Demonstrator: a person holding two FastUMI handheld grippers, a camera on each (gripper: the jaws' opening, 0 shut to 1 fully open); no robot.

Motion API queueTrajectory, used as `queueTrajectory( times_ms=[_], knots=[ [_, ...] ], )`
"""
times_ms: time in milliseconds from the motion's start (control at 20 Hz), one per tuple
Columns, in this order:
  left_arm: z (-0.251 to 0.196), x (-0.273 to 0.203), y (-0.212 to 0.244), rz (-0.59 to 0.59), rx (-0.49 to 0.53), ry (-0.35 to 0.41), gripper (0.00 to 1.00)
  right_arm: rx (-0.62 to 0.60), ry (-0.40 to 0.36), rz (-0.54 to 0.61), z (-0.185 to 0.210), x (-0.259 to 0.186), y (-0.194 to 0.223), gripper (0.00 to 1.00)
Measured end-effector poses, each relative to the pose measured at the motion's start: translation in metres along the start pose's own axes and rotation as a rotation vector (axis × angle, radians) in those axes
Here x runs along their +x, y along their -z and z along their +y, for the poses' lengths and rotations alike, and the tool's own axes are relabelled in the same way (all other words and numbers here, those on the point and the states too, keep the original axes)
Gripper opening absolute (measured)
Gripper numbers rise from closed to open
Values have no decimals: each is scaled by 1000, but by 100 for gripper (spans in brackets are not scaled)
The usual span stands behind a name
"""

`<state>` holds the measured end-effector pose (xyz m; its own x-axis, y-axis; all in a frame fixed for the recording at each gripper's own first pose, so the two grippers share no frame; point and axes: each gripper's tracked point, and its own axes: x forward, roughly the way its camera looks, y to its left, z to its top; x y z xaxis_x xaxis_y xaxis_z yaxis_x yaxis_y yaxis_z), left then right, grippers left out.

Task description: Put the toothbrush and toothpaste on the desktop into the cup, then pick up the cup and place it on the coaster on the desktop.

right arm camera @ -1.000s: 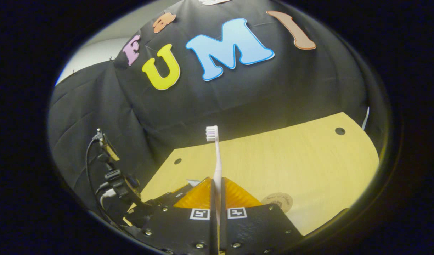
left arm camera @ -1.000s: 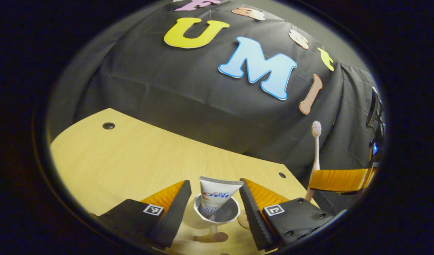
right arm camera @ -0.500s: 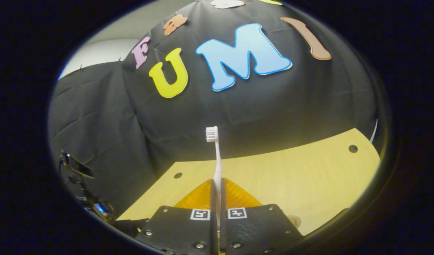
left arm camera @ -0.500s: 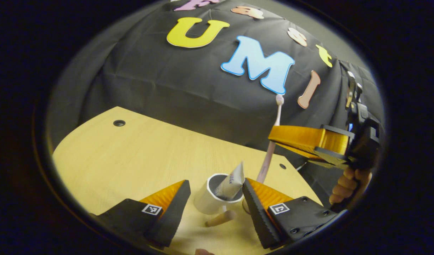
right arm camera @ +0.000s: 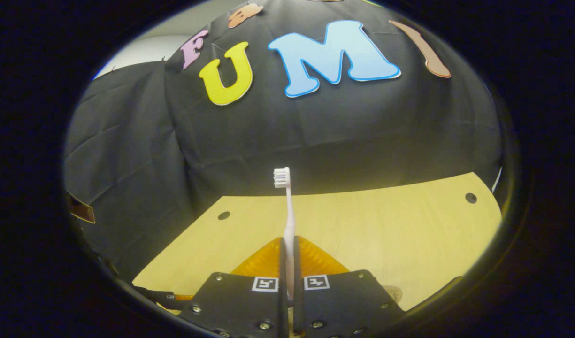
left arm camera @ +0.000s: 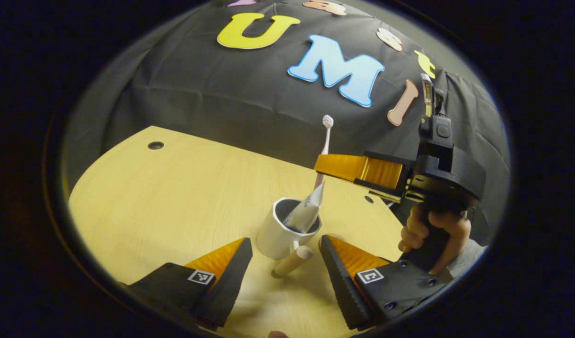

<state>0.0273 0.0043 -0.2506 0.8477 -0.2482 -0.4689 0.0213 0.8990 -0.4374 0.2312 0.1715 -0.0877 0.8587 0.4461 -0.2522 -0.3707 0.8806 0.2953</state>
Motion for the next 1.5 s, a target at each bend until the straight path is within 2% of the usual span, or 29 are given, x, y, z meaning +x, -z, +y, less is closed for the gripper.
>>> queueTrajectory(
  times_ms=[50, 250, 300, 350, 400, 450, 500, 550, 600, 650, 700, 850, 900, 1050, 1100, 1150, 1350, 1500],
  knots=[
    [1, 1, 0, 3, -4, -2, 94, 1, -9, 12, 1, -1, 2, 5],
    [-4, 4, -2, 3, 7, -2, 92, -16, -28, 36, 2, -3, 2, 11],
    [-5, 4, -1, 4, 10, 0, 92, -18, -21, 41, 3, -6, 7, 16],
    [-7, 5, -1, 6, 12, 0, 92, -16, -23, 40, 5, -12, 9, 27],
    [-9, 5, 1, 7, 14, 0, 92, -14, -18, 45, 4, -15, 9, 30],
    [-10, 5, 2, 7, 15, -2, 92, -10, -15, 44, 3, -17, 9, 46],
    [-10, 5, 3, 8, 15, -4, 92, -12, -2, 46, -1, -18, 10, 53],
    [-11, 5, 4, 10, 14, -8, 92, -17, 10, 46, -4, -21, 9, 69],
    [-12, 5, 5, 12, 13, -11, 97, -21, 19, 44, -7, -24, 7, 76],
    [-12, 6, 6, 16, 10, -17, 94, -20, 21, 43, -8, -28, 6, 78],
    [-11, 7, 8, 21, 7, -24, 92, -17, 20, 45, -8, -32, 6, 87],
    [-11, 12, 10, 36, 7, -44, 94, -29, 33, 40, -12, -52, 1, 87],
    [-11, 13, 12, 41, 10, -50, 92, -41, 42, 37, -14, -59, -1, 87],
    [-9, 20, 14, 56, 28, -70, 92, -69, 65, 31, -20, -84, -6, 87],
    [-7, 24, 16, 67, 35, -83, 94, -73, 71, 25, -22, -93, -9, 87],
    [-6, 27, 19, 82, 39, -96, 92, -75, 80, 25, -25, -102, -9, 87],
    [2, 37, 29, 153, 23, -138, 96, -63, 117, 27, -39, -135, -8, 87],
    [8, 43, 31, 207, 56, -175, 94, -47, 138, 51, -49, -151, 1, 87]
  ],
)
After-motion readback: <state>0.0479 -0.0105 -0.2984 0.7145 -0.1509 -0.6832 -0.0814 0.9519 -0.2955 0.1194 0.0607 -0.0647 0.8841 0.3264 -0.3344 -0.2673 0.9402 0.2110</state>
